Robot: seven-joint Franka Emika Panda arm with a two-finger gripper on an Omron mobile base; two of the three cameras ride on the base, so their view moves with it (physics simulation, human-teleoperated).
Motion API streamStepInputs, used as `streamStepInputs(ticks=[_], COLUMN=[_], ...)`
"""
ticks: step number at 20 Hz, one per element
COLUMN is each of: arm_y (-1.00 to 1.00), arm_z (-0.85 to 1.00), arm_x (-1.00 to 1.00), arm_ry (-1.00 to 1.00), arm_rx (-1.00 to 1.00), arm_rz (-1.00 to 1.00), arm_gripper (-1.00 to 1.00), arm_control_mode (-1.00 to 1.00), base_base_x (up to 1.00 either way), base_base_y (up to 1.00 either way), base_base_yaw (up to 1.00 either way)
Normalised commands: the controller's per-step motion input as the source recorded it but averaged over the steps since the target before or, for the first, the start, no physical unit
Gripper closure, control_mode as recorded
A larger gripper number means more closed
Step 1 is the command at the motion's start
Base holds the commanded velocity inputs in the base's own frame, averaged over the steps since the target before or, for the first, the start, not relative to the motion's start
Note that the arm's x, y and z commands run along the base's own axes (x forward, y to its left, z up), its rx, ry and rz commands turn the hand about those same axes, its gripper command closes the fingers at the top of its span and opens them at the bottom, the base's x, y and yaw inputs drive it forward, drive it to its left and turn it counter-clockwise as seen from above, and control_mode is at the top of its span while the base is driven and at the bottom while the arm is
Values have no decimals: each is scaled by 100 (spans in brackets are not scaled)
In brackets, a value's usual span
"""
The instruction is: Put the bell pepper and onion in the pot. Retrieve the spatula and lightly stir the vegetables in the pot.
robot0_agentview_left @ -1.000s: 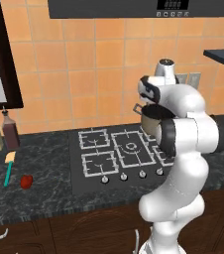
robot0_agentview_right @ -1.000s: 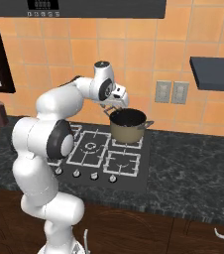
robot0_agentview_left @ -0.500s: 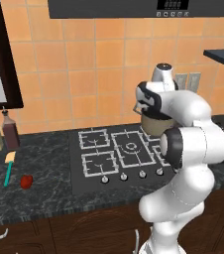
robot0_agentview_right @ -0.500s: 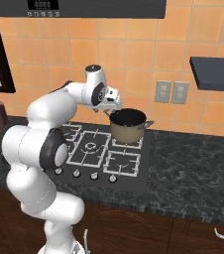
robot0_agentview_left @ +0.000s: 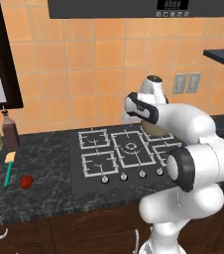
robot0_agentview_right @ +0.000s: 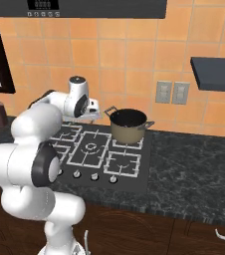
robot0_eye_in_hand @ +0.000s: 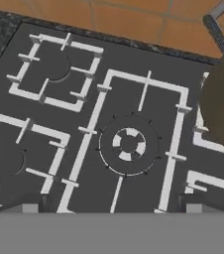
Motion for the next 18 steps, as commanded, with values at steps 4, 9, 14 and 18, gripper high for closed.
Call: streamStepInputs(ticks=[4,9,14,18], arm_y=[100,100,100,100], arm_z=[-93,-38,-14,-12], arm_x=[-21,0,-2,-23], arm_ry=[0,10,6,-2], arm_rx=[0,-11,-16,-2], arm_rz=[43,24,22,5], arm_gripper=[-100,-100,-100,-100], arm_control_mode=[-100,-100,-100,-100], base_base_x=[0,0,0,0], base_base_y=[0,0,0,0], base_base_yaw=[0,0,0,0])
